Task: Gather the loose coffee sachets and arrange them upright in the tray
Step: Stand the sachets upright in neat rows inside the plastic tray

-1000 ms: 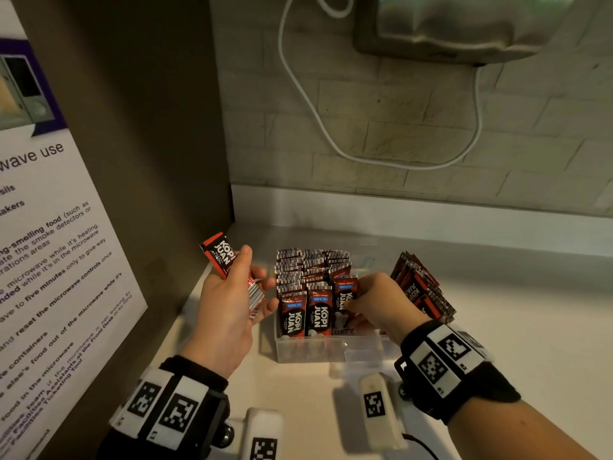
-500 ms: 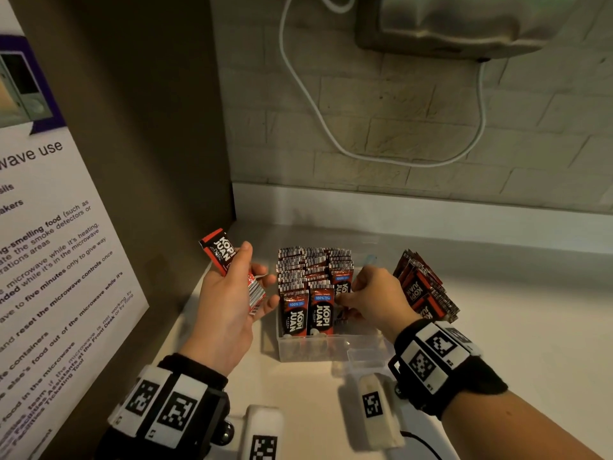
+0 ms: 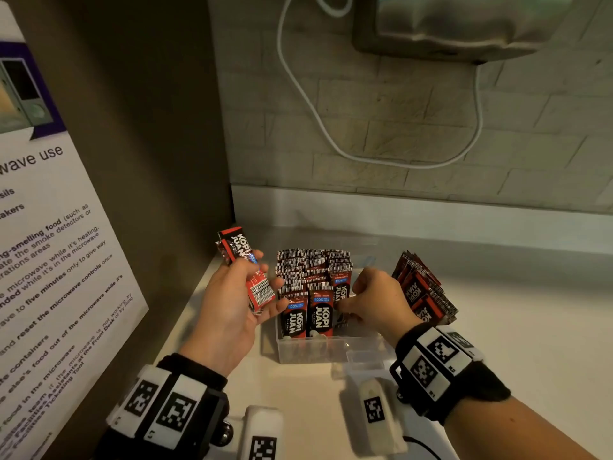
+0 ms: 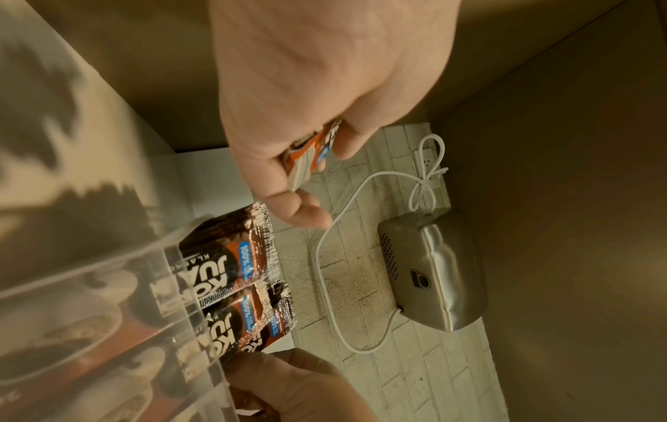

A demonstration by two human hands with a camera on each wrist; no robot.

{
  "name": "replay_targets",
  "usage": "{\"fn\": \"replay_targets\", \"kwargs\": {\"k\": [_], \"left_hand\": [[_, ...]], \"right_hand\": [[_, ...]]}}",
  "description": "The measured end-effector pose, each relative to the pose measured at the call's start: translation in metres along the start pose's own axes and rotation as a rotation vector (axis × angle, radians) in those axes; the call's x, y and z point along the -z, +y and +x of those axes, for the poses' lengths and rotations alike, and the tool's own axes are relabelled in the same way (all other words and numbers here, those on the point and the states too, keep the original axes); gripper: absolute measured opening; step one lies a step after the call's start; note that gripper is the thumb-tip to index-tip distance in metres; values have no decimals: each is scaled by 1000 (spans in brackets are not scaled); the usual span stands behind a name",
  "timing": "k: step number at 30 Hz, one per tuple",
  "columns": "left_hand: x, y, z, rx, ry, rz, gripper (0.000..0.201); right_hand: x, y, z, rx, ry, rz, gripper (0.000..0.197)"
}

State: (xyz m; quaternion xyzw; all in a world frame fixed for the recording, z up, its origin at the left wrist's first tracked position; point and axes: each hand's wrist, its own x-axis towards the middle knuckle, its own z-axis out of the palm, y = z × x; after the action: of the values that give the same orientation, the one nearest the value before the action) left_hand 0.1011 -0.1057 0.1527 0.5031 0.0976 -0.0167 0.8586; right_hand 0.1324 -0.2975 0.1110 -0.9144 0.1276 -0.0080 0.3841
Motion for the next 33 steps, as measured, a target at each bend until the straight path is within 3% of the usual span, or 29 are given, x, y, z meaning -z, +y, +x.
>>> {"fn": "replay_targets", "kwargs": {"k": [3,7,9,12,15,18,21,23,27,31,33], "left_hand": [[-1,0,-1,0,-17,35,18],[-1,-3,-4,-7,-109,131,14],[-3,-6,-6,1,-174,223,15],[-10,-12,-12,19,-254,315,18],[-16,-15,-17,20,-288,332,16],[-16,-12,-16,65,-254,314,33],[-12,-8,-16,98,-260,229,19],[-11,-7,-14,69,-244,177,23],[-15,-11,-11,-12,-166,107,34],[-20,-18,-13,-38,-211,148,36],[-19,-19,-14,-39,-231,162,33]], "right_hand": [[7,-3,-5,37,41,38,39],[24,-22,-22,227,200,277,24],[33,-35,-34,283,133,472,19],[39,-48,-46,274,-126,686,27],[41,-49,-49,299,-254,755,12],[45,-42,-47,316,-310,920,21],[51,-32,-48,405,-311,994,30],[50,-26,-49,422,-281,1029,34],[37,-23,-56,292,-296,1120,50],[26,-30,-66,234,-195,995,13],[27,-34,-65,238,-127,1034,9]]}}
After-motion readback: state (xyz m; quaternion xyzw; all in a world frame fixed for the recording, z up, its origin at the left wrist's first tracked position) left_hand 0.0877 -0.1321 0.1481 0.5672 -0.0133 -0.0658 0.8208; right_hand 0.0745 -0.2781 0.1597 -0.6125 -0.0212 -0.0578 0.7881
